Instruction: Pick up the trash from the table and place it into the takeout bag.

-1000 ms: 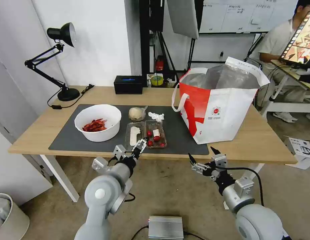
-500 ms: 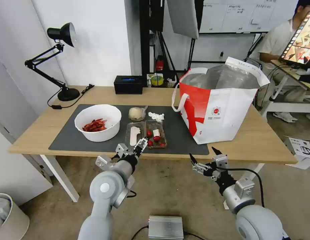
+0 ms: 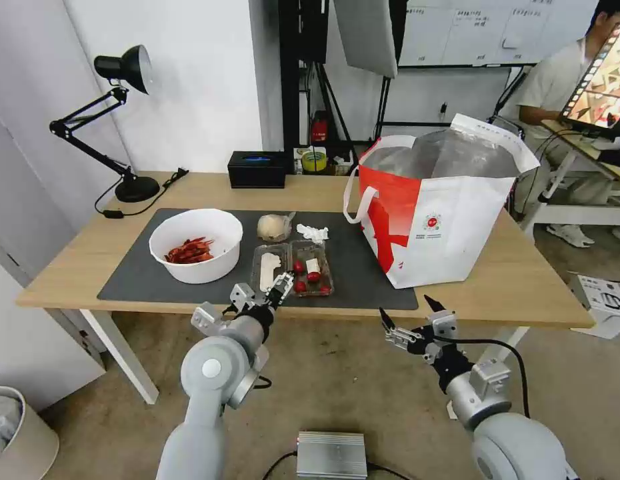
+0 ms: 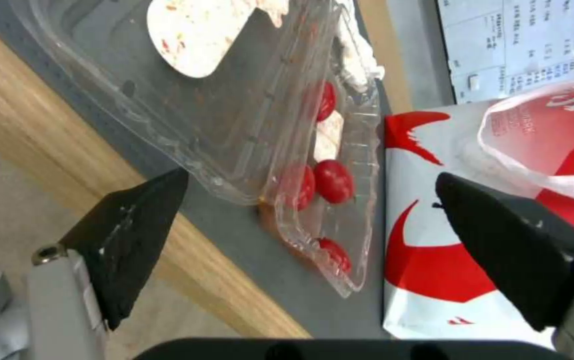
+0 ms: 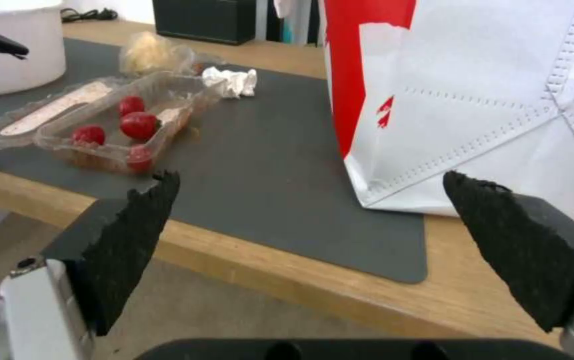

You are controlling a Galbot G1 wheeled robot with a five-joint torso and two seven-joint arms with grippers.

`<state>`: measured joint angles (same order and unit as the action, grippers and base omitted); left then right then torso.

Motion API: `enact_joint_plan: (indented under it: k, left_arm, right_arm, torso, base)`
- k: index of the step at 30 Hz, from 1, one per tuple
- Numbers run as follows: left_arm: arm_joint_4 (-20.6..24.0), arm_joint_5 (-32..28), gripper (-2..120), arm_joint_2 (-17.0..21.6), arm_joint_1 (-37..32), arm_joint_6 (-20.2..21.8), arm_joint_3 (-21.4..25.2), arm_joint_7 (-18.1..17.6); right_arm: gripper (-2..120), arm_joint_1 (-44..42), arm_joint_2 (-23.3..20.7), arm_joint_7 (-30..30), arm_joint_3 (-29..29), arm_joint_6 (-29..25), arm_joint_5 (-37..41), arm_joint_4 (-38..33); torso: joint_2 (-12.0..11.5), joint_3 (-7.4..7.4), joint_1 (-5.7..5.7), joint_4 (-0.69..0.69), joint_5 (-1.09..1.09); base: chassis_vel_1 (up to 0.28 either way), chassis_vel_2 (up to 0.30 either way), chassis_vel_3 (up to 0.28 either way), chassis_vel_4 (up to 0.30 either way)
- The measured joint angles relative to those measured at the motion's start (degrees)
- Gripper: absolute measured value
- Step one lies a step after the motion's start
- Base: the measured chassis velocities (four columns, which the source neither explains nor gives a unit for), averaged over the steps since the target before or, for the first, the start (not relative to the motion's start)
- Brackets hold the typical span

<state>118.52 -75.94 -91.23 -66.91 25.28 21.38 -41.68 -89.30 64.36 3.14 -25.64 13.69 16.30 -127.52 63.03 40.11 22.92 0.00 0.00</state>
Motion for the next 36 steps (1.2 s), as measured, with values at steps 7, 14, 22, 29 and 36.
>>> enact_joint_plan:
  k: [7,14,22,29,36]
  left_arm:
    - [-0.2,0.0,100,0.0,0.4,-0.2,0.1,-0.4]
    - [-0.5,0.1,100,0.0,1.2,-3.0,0.4,-0.5]
    - [0.3,0.3,100,0.0,1.2,-4.5,0.5,0.7]
    - [1.6,0.7,100,0.0,0.7,-4.7,0.4,2.4]
    - [2.5,1.6,100,0.0,-0.3,-4.7,-0.2,3.4]
  right_arm:
    - [100,-0.2,0.3,0.0,0.2,-0.6,-0.3,0.1]
    - [100,-0.1,0.1,0.0,0.3,-0.6,-0.2,0.1]
    - [100,0.2,0.1,0.0,0.5,-0.6,-0.2,0.8]
    - [100,0.2,0.2,0.0,0.6,-0.6,-0.2,0.9]
    - [100,0.0,0.3,0.0,0.6,-0.7,-0.2,0.9]
  torso:
    - [0.0,0.0,0.0,0.0,0.0]
    - [0.0,0.0,0.0,0.0,0.0]
    - [0.0,0.0,0.0,0.0,0.0]
    - [0.0,0.0,0.0,0.0,0.0]
    - [0.0,0.0,0.0,0.0,0.0]
  base:
    - [0.0,0.0,0.0,0.0]
    - [0.0,0.0,0.0,0.0]
    - [0.0,0.0,0.0,0.0]
    - [0.0,0.0,0.0,0.0]
    - [0.0,0.0,0.0,0.0]
